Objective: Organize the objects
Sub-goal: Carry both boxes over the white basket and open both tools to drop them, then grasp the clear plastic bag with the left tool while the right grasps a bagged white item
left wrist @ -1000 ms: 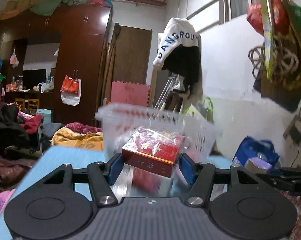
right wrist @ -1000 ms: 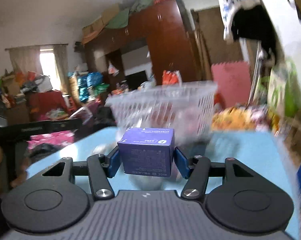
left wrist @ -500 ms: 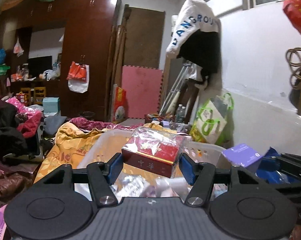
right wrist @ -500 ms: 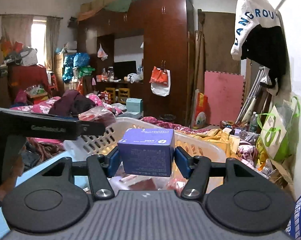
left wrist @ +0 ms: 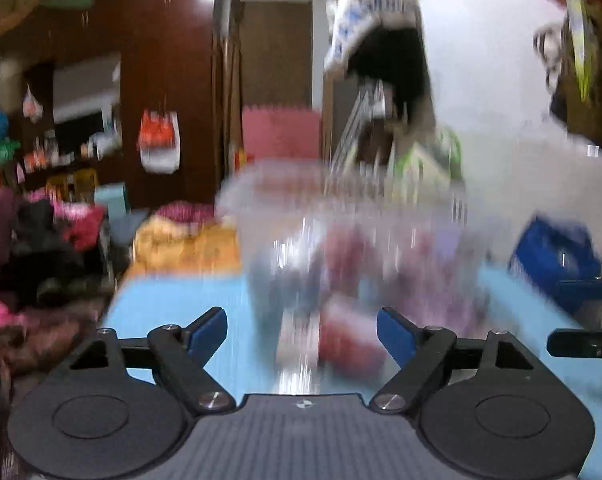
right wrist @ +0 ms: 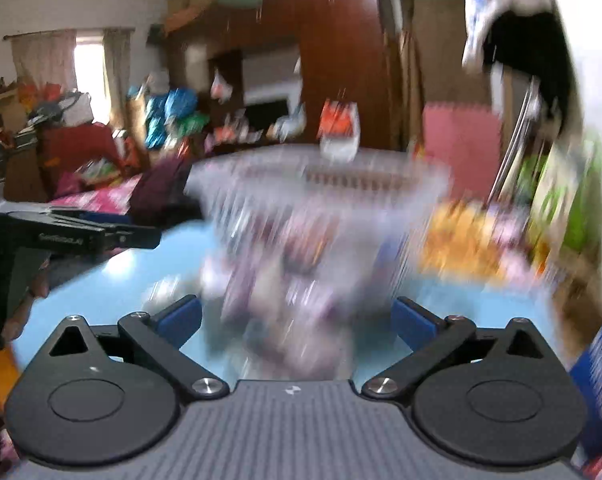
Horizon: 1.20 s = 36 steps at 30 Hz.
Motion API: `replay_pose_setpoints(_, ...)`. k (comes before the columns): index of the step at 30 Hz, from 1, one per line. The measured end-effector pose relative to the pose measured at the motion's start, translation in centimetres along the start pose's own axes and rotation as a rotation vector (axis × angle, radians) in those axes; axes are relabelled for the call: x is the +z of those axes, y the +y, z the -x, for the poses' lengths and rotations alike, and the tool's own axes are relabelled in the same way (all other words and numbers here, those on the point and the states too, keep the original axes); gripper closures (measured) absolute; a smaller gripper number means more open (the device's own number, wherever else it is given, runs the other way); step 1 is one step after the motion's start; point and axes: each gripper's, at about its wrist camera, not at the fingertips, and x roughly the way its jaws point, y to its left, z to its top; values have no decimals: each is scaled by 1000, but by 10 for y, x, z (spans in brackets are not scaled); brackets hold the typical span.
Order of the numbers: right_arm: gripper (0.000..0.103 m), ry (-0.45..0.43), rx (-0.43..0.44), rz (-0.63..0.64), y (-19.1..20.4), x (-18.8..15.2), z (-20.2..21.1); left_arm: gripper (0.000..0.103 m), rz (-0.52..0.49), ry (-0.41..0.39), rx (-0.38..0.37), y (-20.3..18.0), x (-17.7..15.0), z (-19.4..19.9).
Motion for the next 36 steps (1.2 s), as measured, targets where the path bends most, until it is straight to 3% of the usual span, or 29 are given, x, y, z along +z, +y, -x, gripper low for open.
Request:
replay_pose_setpoints(3,0,60,70,-4,7,-21,-11,18,83,27,-30,13,-16,-6)
replay_pose_setpoints(8,7,97,-7,86,17,-15,-36,18,30,92,-31,11,-24,-22)
replay_pose_setpoints(10,14,125,34,67,12,-12,-45,18,10,104,-34,8,-25,-26)
replay_pose_setpoints(12,37,147,89,46,10,-12,-48,18,-2,128,-36,6,-25,-33)
replay_pose_setpoints(15,57,168,66,94,18,-18,-49,19,-5,173,-24,6,-24,-45)
replay_pose_setpoints(17,63,147,65,119,23,-23,-45,22,11,182,-21,7,-22,-48)
replay_pose_setpoints(19,63,112,47,126,25,-28,-35,40,18,167,-5,9,-21,-52)
replay_pose_setpoints(21,63,102,58,131,26,-29,-32,48,7,166,17,9,-19,-56)
replay_pose_setpoints(28,64,83,35,158,29,-31,-28,57,59,142,-55,15,-21,-48)
replay_pose_setpoints(36,64,-49,53,105,18,-31,-11,57,115,6,-82,24,-22,-28)
